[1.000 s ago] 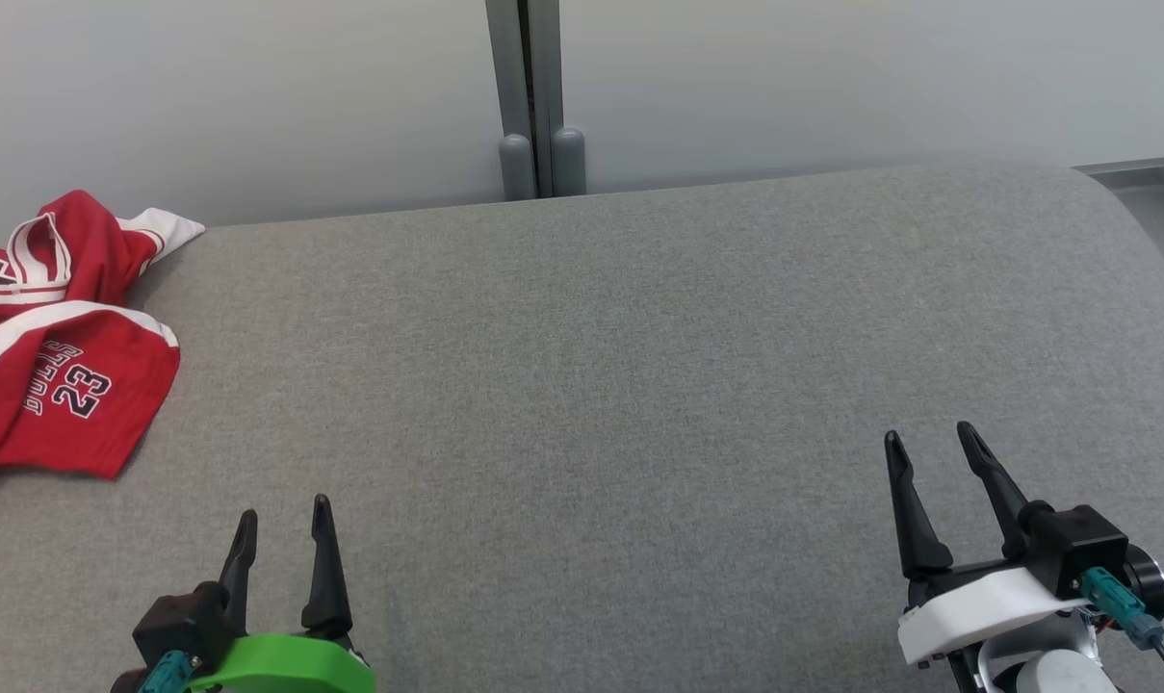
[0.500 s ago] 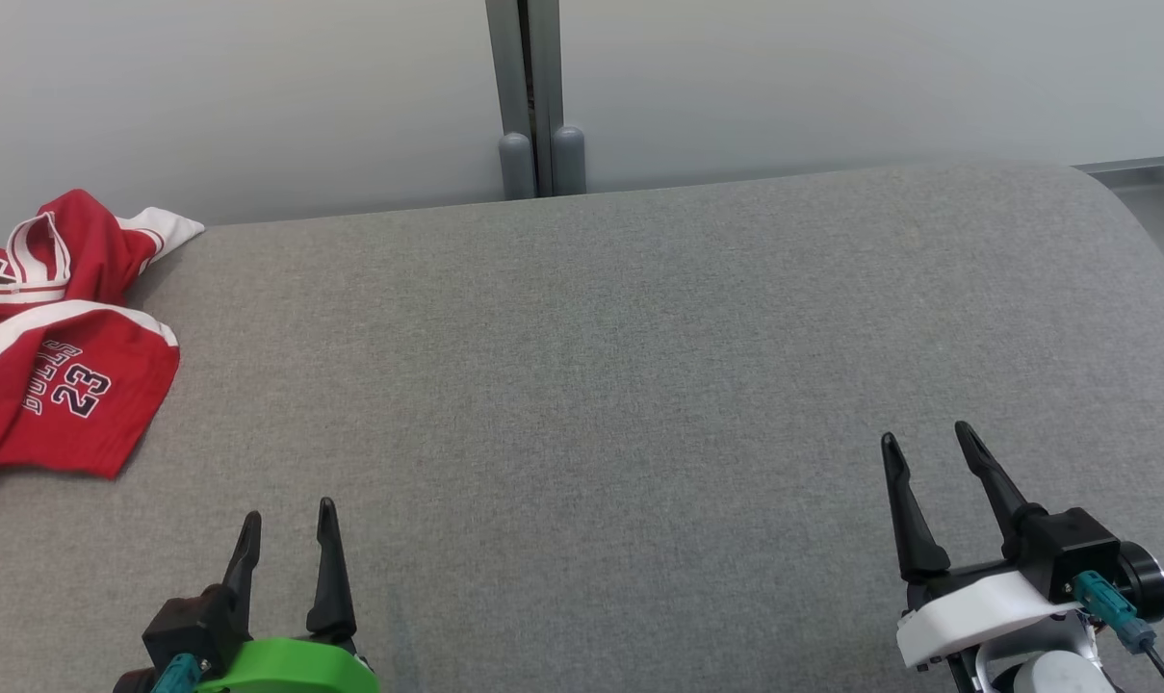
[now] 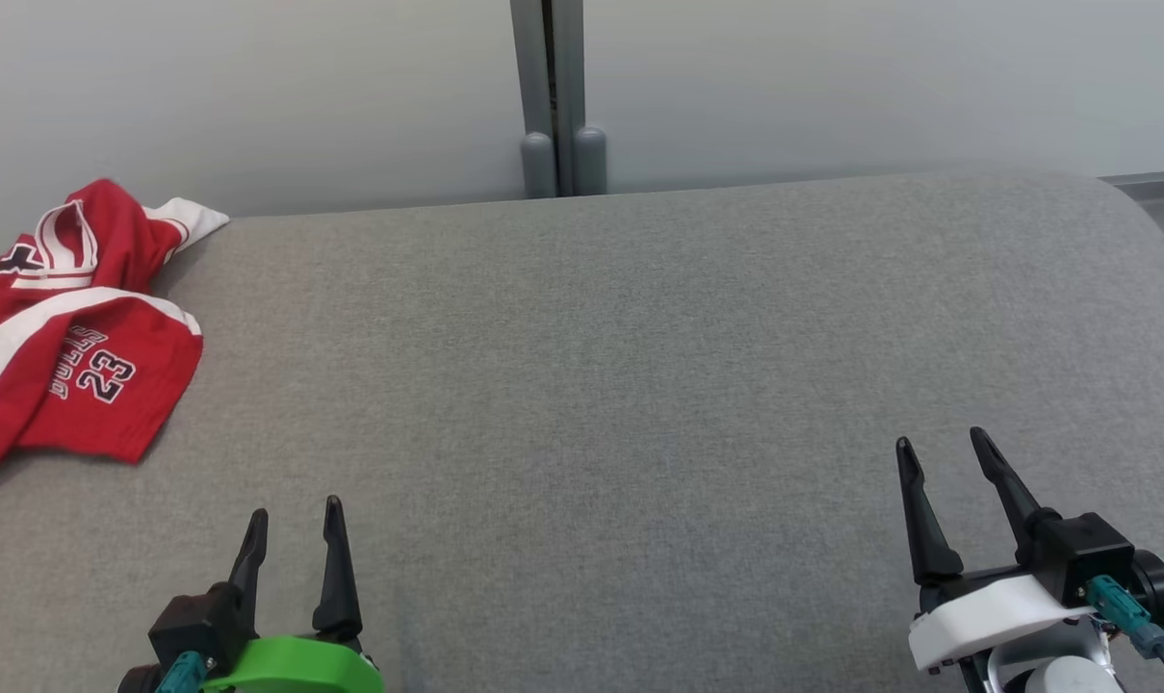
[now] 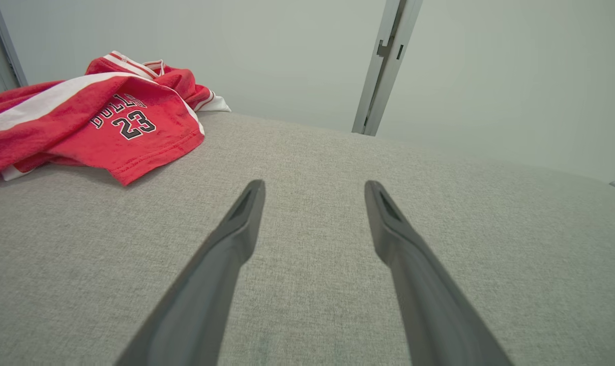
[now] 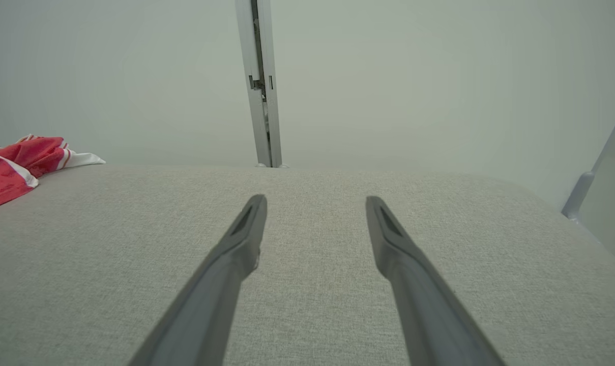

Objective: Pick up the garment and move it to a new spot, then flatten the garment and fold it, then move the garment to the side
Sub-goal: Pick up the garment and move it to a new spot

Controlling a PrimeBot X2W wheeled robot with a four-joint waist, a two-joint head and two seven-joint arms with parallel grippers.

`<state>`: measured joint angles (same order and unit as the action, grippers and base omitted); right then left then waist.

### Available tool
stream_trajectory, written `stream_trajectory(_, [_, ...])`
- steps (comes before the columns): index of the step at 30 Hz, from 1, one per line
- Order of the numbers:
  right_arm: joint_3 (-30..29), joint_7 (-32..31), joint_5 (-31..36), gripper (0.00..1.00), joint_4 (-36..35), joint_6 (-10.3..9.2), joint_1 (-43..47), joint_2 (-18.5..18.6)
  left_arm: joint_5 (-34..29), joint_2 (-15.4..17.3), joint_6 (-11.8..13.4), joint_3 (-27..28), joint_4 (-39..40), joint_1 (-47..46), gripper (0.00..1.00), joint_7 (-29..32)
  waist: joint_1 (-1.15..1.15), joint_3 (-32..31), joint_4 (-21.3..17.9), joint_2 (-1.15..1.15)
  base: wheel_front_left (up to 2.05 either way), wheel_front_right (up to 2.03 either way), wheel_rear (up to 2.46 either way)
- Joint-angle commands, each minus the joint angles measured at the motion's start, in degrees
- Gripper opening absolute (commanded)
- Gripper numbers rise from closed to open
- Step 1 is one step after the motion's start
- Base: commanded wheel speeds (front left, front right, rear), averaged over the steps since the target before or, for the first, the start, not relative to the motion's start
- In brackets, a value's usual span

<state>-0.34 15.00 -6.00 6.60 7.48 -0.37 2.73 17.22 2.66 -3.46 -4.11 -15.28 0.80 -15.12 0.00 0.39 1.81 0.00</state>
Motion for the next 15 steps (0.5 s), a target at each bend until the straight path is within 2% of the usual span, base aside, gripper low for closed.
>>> stream_trajectory(1, [-0.13, 0.28, -0.17, 1.00, 0.06, 0.02, 0.79, 0.28, -0.29, 0.40, 0.01, -0.06, 0.30, -0.38, 1.00, -0.06, 0.00, -0.01, 2.04, 0.00, 0.00, 0.00, 0.00])
stream_trajectory(15, [-0.03, 0.27, -0.08, 1.00, 0.57, 0.01, -0.08, 0.28, 0.27, 0.38, -0.09, -0.07, 1.44, -1.17, 1.00, -0.05, 0.00, 0.51, 17.28, 0.00, 0.00, 0.00, 0.00])
